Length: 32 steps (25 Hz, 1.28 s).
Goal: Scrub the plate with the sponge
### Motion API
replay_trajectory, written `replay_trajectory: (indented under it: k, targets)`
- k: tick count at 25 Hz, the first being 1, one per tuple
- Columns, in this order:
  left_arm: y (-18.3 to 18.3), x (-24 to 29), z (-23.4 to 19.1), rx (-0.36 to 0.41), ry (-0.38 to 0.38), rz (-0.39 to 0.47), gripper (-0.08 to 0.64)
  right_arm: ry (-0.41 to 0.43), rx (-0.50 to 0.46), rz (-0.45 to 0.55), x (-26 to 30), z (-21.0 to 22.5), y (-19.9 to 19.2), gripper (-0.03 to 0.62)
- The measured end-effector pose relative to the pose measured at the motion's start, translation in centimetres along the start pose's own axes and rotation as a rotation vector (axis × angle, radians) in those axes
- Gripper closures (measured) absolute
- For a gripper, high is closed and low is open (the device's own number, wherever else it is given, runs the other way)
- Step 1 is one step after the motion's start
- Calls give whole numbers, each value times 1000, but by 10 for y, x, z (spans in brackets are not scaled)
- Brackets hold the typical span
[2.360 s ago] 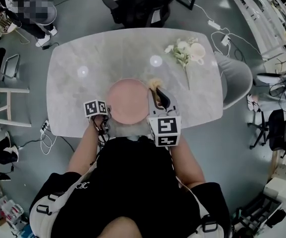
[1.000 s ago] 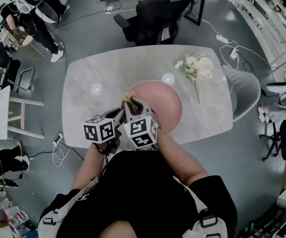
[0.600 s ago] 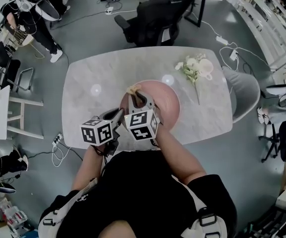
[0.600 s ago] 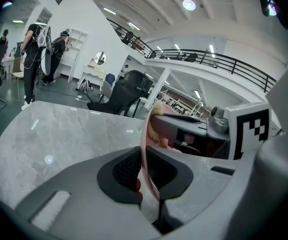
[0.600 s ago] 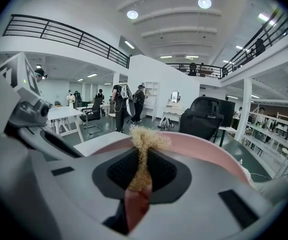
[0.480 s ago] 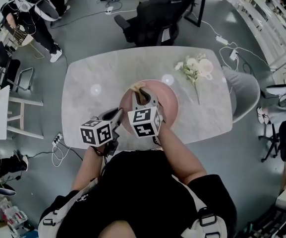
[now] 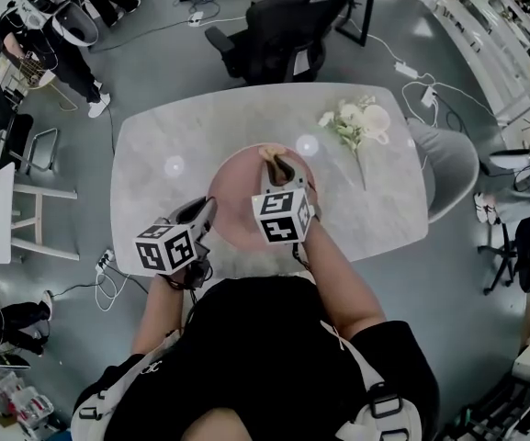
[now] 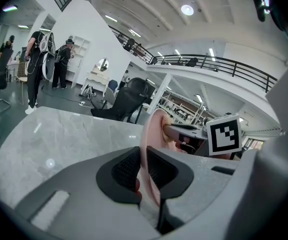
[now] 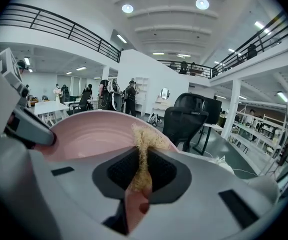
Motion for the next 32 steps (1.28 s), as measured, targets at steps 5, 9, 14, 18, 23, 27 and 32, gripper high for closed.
replay_trajectory:
  k: [5,9,14,18,23,27,32]
  targets:
    - [10,-11,-12,-34,25,47,520,-35,9,-49,-2,18,-18,537]
    - [17,-15,-24,-82,55,79,520,-16,-10,-96,-3,16,-33,538]
    - [19,-17,-41,-178,101,121,518,61,-25,-161,-6,-5,-55,537]
    - [22,-17,-53,-253,134,154,518,147,-69,-220,-11,-32,-68,537]
    - [23,-17,-59,-308,160,179,517,273,-100,-276,-17,-74,-80,537]
    - [23,-18,-58,-315,158,185,511,390,-59,-303,-23,-105,-81,538]
    - [23,-13,-44,-271,136,167,509,498,-19,-312,-26,-133,-72,538]
Point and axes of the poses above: the fingertips, and each gripper's own axes: x forward along the fingers, z to its right, y out of its top, the point moved 2 cm from there along -x, backward along the fingers, and after that the axes turned 1 degree about x, right-handed, at the moved point
